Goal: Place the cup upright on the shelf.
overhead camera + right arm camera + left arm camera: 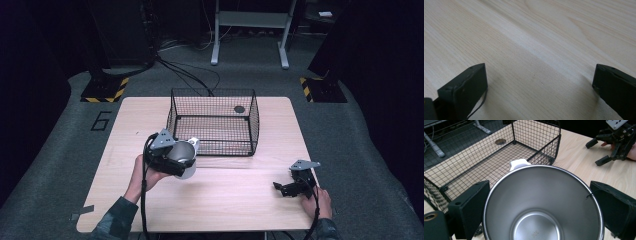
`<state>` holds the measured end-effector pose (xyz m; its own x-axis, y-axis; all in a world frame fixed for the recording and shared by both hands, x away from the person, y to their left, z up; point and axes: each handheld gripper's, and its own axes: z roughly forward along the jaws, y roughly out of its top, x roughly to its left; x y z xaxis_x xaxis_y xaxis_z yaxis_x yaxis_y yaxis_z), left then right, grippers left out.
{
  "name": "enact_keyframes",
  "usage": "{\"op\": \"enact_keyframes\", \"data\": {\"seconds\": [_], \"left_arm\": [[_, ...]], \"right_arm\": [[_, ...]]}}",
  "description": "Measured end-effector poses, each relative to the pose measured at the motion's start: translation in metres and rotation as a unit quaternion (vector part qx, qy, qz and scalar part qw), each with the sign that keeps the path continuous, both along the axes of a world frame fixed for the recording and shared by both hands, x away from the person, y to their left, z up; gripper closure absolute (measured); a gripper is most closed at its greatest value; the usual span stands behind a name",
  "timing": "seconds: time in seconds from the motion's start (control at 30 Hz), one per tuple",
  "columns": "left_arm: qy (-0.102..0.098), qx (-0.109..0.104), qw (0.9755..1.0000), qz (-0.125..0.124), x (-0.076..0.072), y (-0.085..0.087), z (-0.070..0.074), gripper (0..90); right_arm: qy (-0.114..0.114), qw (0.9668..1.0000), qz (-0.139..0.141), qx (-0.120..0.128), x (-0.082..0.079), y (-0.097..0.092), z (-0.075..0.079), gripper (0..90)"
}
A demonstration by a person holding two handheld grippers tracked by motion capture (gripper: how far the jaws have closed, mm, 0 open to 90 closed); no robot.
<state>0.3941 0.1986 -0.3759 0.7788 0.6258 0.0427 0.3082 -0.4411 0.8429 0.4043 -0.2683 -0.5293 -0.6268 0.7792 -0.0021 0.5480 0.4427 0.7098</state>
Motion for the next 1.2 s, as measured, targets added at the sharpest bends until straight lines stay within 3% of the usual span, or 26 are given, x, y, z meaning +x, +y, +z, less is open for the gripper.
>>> {"op": "enact_keyframes", "data": {"seconds": [0.37, 1.2], "left_arm": [[0.010, -0.010, 0.9998, -0.013, 0.011, -0.004, 0.005, 6.3], [-0.004, -0.013, 0.9997, -0.019, 0.031, -0.015, 0.026, 6.3]], "right_arm": [[0.000, 1.0000, 0.001, 0.000, 0.000, 0.000, 0.000, 0.0], [-0.001, 1.0000, 0.003, -0.001, 0.000, 0.000, 0.000, 0.0]]}}
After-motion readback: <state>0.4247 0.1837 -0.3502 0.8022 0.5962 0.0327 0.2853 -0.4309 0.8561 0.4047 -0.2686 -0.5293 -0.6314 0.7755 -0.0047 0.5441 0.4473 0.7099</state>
